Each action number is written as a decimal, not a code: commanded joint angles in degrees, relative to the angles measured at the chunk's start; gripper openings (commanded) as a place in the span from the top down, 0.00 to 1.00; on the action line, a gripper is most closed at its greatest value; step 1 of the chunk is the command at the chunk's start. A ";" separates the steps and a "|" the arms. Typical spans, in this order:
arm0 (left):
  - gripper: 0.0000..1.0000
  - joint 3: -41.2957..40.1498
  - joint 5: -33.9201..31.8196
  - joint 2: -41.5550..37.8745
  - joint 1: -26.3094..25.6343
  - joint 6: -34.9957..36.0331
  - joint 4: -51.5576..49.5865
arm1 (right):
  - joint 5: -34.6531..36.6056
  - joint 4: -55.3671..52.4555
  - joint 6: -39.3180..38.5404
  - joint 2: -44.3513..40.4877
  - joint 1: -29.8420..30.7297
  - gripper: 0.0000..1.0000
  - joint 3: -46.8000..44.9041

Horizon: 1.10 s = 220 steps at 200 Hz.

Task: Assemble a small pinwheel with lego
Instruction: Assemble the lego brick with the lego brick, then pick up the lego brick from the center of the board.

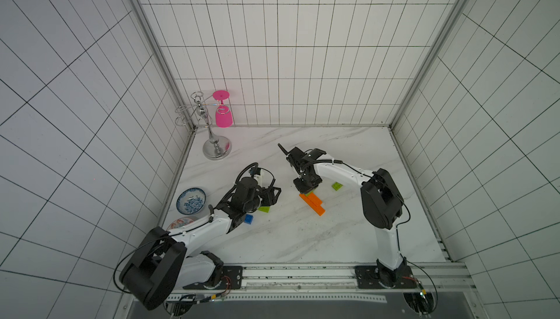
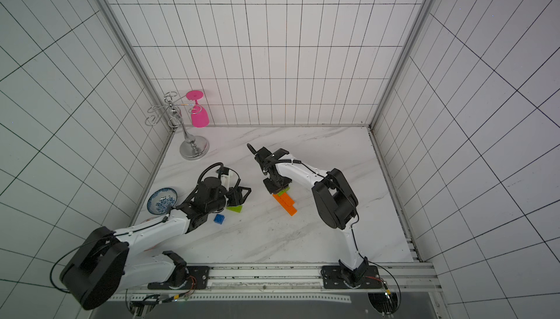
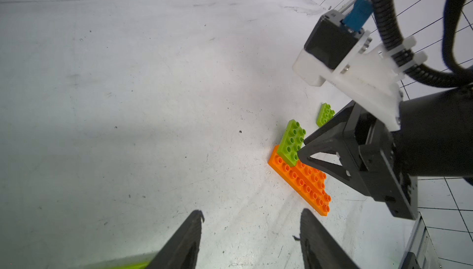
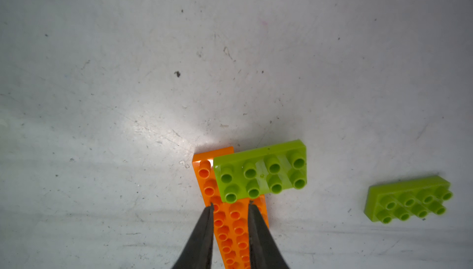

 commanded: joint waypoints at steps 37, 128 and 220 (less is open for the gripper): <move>0.37 -6.26 0.33 -10.74 6.64 -2.01 -5.82 | -5.60 4.98 -3.10 -2.55 8.35 0.80 0.07; 0.36 -15.86 11.23 -30.78 30.71 -2.47 -14.82 | -7.70 -0.53 -11.87 12.76 17.08 0.84 18.98; 0.36 -15.34 11.65 -29.08 30.88 -2.17 -13.65 | -4.90 -6.86 -14.24 20.48 17.13 0.84 29.87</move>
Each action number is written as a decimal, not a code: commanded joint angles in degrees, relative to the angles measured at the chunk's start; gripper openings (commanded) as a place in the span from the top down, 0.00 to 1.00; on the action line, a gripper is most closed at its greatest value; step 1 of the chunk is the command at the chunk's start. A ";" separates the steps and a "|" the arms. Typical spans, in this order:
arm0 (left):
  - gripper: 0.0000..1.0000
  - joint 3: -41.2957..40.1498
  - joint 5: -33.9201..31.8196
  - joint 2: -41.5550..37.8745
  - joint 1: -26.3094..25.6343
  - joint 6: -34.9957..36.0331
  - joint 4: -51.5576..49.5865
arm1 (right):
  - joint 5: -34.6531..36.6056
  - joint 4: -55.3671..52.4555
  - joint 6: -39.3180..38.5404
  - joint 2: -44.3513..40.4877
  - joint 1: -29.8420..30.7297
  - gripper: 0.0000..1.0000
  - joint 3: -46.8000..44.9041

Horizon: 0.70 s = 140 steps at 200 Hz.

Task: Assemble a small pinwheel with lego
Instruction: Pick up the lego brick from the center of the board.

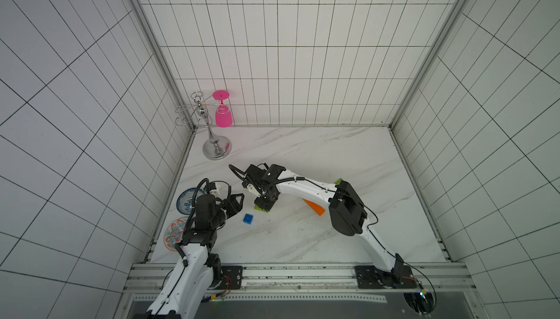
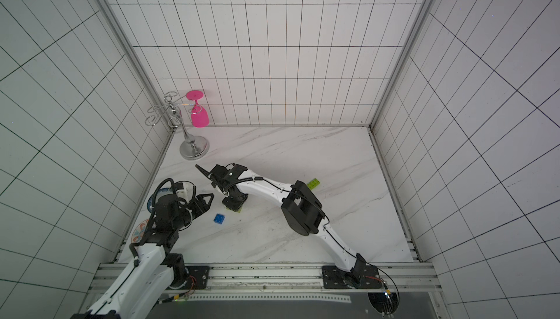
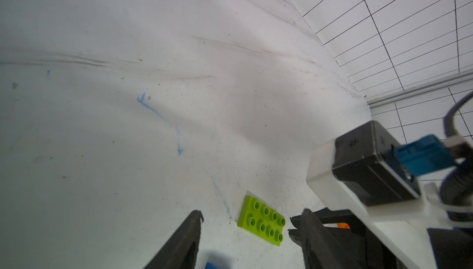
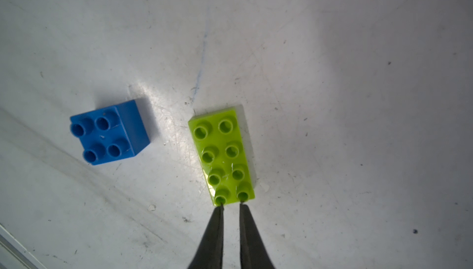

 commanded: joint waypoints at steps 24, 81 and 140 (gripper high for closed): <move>0.36 0.03 0.09 -0.01 0.29 0.13 0.35 | 1.23 -4.69 -2.42 3.15 -0.45 0.84 5.14; 0.36 0.02 0.12 0.04 0.24 0.19 0.40 | 0.76 -5.31 -2.59 4.04 -0.62 0.85 6.73; 0.36 0.03 0.14 0.06 0.32 0.15 0.44 | 1.26 -6.28 -2.68 5.26 -0.93 0.85 7.65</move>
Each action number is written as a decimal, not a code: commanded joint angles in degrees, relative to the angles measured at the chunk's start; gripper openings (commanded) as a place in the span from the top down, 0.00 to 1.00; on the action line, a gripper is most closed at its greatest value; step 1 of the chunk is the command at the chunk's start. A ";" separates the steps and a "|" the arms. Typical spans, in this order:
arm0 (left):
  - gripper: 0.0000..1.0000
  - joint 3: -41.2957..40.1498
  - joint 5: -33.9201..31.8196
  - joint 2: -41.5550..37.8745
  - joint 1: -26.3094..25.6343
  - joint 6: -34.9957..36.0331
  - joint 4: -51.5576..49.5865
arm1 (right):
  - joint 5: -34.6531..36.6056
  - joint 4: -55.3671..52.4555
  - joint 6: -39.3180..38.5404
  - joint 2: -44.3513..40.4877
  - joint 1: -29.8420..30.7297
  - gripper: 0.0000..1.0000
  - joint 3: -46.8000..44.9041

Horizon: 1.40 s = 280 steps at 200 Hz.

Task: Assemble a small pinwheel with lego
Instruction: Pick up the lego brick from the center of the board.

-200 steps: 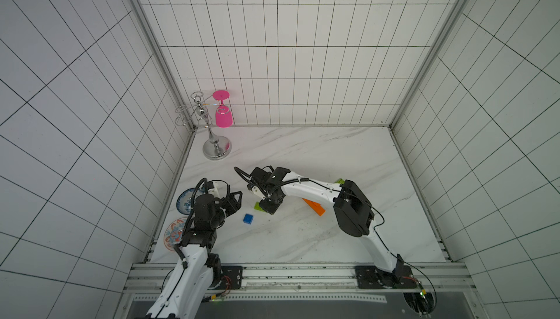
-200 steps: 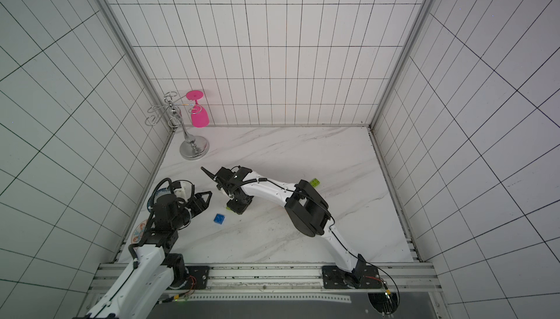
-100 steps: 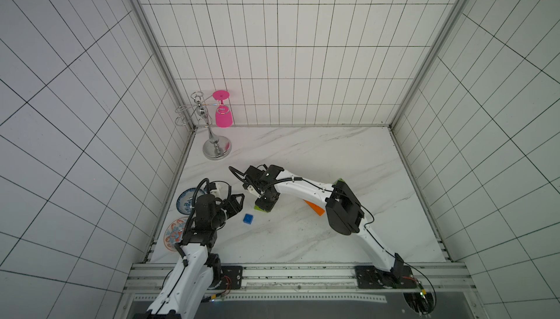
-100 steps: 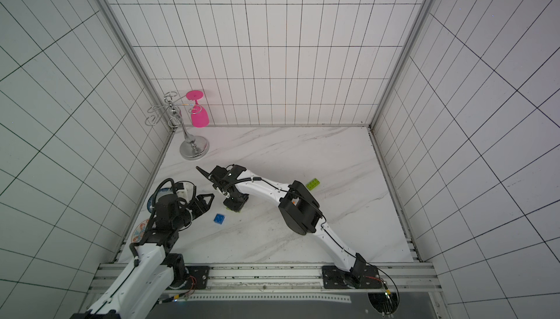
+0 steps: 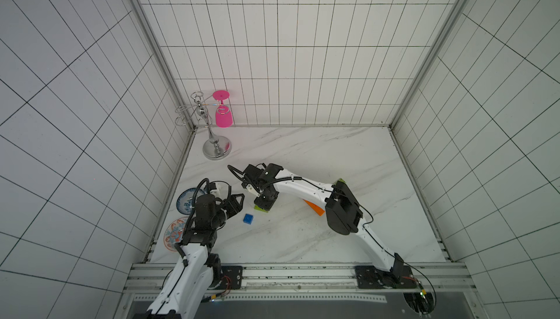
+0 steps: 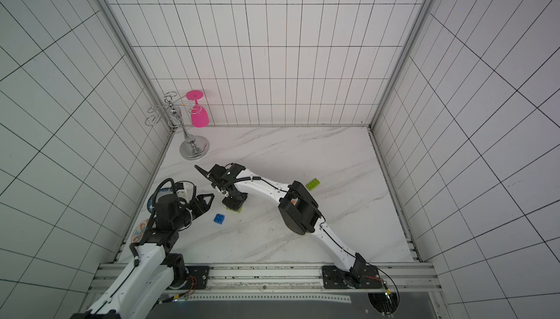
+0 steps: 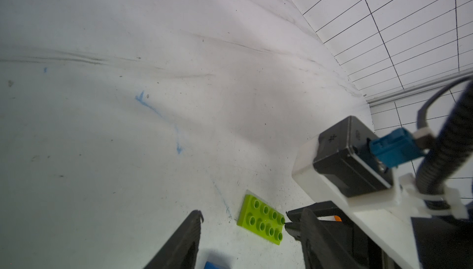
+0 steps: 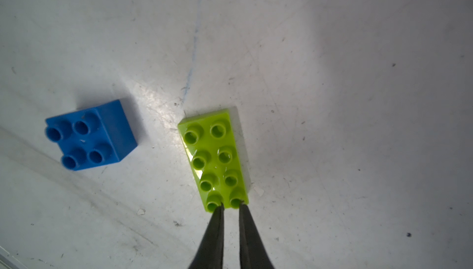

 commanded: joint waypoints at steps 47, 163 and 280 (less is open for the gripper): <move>0.36 0.08 -0.07 0.05 0.31 0.27 0.39 | 0.51 -3.30 -1.79 3.26 -1.02 0.85 3.70; 0.36 0.03 0.09 0.45 0.31 0.27 0.75 | -0.29 -4.89 -1.44 4.67 -1.00 0.93 4.21; 0.36 3.03 2.76 5.77 -2.89 3.16 3.24 | 1.30 -2.76 10.83 -5.79 -6.00 0.95 -6.29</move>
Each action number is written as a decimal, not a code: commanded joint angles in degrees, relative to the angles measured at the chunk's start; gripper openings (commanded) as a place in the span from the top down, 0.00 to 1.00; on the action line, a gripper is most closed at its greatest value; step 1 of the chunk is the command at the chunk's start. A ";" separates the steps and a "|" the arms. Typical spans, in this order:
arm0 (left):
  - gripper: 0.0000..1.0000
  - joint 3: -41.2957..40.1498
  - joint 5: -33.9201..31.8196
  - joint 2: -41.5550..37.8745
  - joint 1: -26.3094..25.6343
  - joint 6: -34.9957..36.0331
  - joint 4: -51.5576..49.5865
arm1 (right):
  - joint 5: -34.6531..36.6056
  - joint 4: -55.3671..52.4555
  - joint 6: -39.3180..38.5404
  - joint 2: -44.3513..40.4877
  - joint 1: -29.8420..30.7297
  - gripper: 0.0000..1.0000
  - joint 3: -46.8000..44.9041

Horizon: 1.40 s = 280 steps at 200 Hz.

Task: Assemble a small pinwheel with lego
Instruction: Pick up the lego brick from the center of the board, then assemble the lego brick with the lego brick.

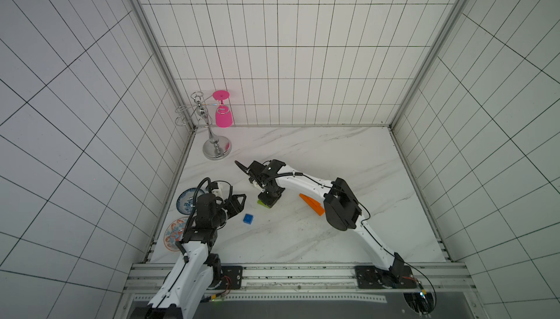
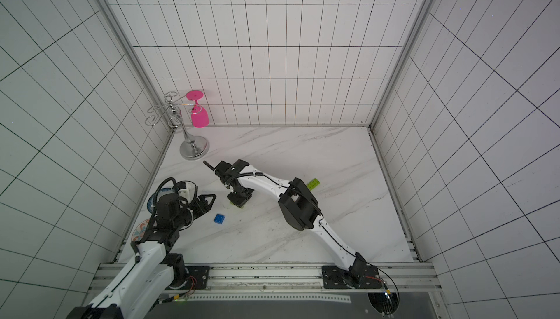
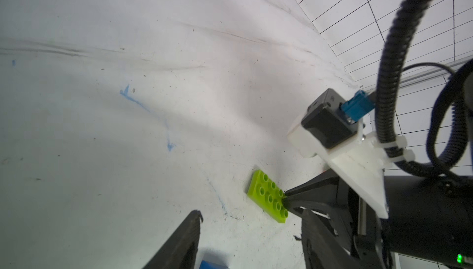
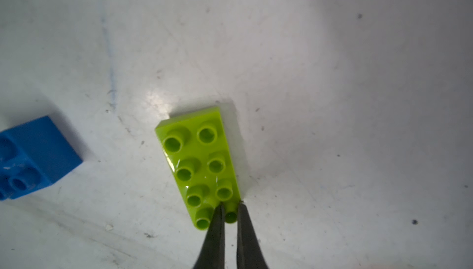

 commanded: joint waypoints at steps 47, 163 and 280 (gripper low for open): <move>0.35 7.03 -8.44 11.18 -18.96 -0.05 7.61 | 1.65 2.76 5.12 -15.66 -5.94 0.95 -19.25; 0.35 11.75 -12.51 28.44 -33.49 -3.45 19.23 | 1.87 6.51 7.57 -20.44 -10.47 0.95 -30.55; 0.35 12.52 -12.95 31.10 -35.03 -3.80 20.56 | 3.25 6.69 5.73 -21.05 -11.65 0.95 -32.24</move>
